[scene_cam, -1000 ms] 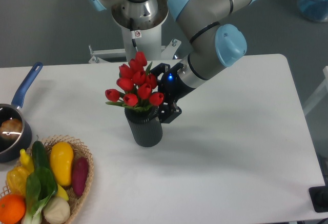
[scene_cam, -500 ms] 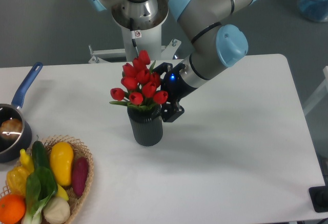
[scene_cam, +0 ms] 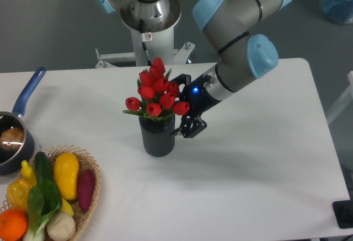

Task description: Pick up the flowers from the vase

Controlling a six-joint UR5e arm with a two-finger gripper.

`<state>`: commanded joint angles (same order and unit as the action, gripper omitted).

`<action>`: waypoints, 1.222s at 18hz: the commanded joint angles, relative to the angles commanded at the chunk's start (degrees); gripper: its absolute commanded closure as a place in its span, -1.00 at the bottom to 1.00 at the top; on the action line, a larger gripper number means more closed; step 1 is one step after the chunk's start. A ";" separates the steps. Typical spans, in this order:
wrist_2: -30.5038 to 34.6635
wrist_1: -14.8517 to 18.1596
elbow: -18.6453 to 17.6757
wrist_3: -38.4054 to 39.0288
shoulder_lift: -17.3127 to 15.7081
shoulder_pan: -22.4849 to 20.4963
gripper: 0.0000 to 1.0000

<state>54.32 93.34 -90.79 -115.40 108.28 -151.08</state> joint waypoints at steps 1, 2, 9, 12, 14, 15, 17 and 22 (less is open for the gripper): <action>-0.35 0.00 0.00 0.00 0.09 -0.09 -1.00; -0.79 0.00 -0.09 0.00 0.17 -0.09 -1.00; -3.96 0.44 -1.85 -0.44 0.18 -0.26 -1.00; -4.13 1.49 -1.76 -0.44 0.26 -0.35 -1.00; -4.13 2.02 -1.41 -0.44 0.26 -0.70 -1.00; -3.96 2.72 -1.41 -0.53 0.26 -0.79 -1.00; -3.87 3.95 -1.93 -1.40 0.09 -1.23 -1.00; -3.61 5.71 -2.11 -3.43 -0.26 -1.67 -1.00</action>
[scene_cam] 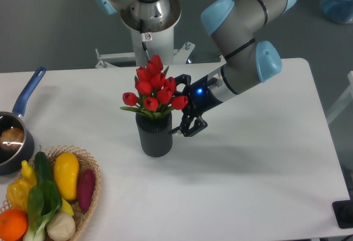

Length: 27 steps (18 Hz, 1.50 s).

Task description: Pick up the flowers from the vase

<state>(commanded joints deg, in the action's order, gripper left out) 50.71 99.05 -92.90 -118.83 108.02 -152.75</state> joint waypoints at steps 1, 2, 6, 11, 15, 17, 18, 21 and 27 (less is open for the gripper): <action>0.00 0.17 0.26 0.00 0.00 -0.44 -1.00; 0.00 0.26 0.26 0.00 0.00 -0.53 -1.00; -1.05 0.70 -0.17 0.00 -0.35 -0.27 -1.00; -5.01 1.23 -0.97 -0.09 -0.79 -0.27 -1.00; -6.85 0.97 -2.20 -1.66 -0.70 -0.18 -1.00; -6.85 0.97 -2.90 -2.54 -0.79 -0.27 -1.00; -6.85 0.97 -3.07 -2.64 -0.97 -0.27 -1.00; -6.86 1.05 -3.16 -2.64 -1.23 -0.35 -1.00; -7.12 1.32 -3.08 -2.55 -1.93 -0.44 -0.99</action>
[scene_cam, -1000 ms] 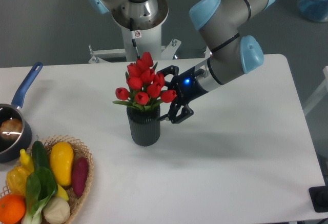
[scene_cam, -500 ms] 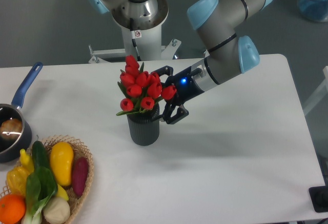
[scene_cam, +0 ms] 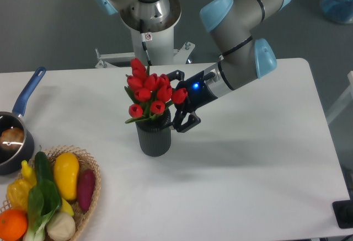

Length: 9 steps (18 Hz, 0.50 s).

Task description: Pick up the flowers from the vase

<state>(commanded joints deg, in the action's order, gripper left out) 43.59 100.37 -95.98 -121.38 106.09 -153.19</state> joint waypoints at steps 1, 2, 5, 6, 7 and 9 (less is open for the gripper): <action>-0.17 0.00 0.00 0.00 -0.44 0.00 -0.95; -0.26 0.09 0.00 0.26 -0.79 0.00 -0.88; -0.26 0.00 -0.09 0.44 -0.88 0.00 -0.59; -0.26 0.09 -0.09 0.44 -0.88 0.00 -0.55; -0.26 0.00 -0.17 0.53 -0.88 0.17 -0.53; -0.09 0.00 -0.35 0.53 -0.88 0.17 -0.47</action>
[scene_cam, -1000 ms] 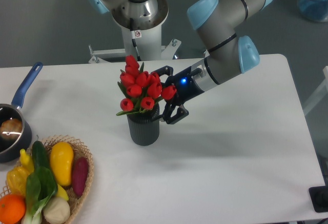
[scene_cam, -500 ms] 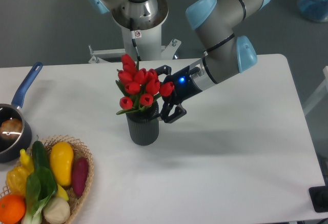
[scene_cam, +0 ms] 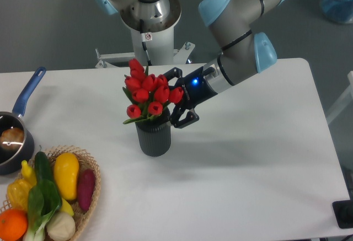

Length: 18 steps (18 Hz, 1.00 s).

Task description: Pick up the flowers from the vase

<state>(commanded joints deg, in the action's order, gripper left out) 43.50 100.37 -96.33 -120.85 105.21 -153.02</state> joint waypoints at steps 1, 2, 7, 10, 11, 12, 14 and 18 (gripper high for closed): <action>0.09 0.00 -0.26 0.00 0.09 0.00 -0.49; 0.26 0.00 -0.70 0.00 0.00 0.00 -0.50; 0.44 0.00 -1.41 0.09 0.09 -0.35 -0.52; 0.35 0.79 -1.41 0.17 -0.35 -0.44 -0.51; 0.27 2.01 -1.23 0.52 -1.48 -0.61 -0.50; 0.35 2.63 -1.15 0.96 -1.76 -0.79 -0.49; 0.44 2.81 -1.41 1.05 -1.67 -1.23 -0.33; 0.44 2.90 -1.41 1.05 -1.76 -1.67 -0.18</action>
<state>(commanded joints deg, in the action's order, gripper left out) 43.95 103.27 -97.73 -119.79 103.45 -154.69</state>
